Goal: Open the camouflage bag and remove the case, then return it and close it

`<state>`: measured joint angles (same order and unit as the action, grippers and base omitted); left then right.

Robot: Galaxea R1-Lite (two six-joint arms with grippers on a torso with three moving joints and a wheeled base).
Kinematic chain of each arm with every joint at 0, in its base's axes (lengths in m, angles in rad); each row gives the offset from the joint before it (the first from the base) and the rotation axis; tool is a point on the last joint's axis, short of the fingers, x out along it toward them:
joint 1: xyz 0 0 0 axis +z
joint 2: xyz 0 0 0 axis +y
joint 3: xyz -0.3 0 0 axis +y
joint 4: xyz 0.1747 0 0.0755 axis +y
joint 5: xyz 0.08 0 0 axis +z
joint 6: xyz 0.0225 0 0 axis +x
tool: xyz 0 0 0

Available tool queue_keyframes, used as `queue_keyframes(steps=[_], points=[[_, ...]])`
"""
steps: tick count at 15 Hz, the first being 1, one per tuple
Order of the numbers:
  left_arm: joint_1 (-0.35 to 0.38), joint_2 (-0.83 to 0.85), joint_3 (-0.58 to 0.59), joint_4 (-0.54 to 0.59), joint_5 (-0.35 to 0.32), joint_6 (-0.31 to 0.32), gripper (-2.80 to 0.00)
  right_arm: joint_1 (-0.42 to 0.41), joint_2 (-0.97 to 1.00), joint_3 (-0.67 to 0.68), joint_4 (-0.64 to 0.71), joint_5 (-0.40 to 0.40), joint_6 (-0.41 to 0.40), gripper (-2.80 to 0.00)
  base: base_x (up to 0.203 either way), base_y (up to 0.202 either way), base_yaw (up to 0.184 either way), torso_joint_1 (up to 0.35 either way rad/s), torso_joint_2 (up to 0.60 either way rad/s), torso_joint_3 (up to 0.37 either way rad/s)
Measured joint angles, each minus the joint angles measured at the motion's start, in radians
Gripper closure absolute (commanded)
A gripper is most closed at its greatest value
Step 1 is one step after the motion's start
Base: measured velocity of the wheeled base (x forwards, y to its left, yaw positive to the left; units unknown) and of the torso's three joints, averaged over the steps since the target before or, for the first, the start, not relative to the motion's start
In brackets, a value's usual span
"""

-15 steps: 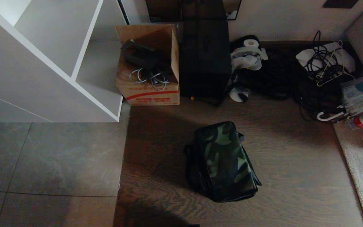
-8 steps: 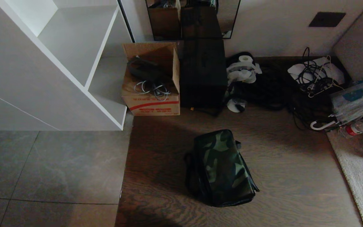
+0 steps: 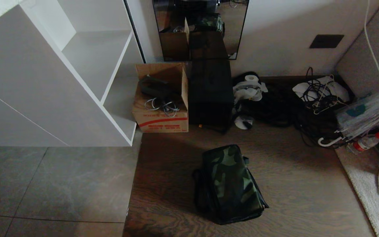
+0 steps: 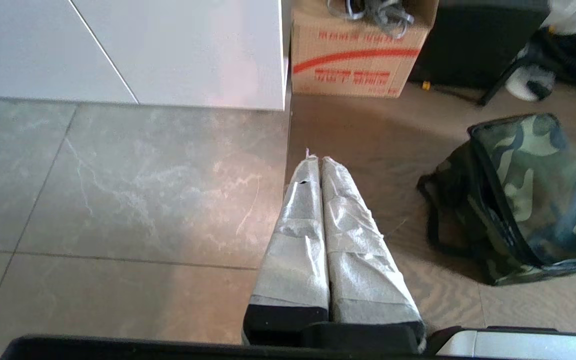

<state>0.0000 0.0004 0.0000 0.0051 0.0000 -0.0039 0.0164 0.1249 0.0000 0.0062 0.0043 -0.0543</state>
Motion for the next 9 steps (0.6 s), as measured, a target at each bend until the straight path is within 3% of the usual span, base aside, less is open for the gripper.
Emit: queue_keyframes(steps=[9], points=[[0.0, 0.0, 0.0, 0.0, 0.0, 0.0, 0.0, 0.0, 0.0, 0.0, 0.0, 0.0, 0.0, 0.0, 0.0, 0.0, 0.0, 0.002, 0.0, 0.202]])
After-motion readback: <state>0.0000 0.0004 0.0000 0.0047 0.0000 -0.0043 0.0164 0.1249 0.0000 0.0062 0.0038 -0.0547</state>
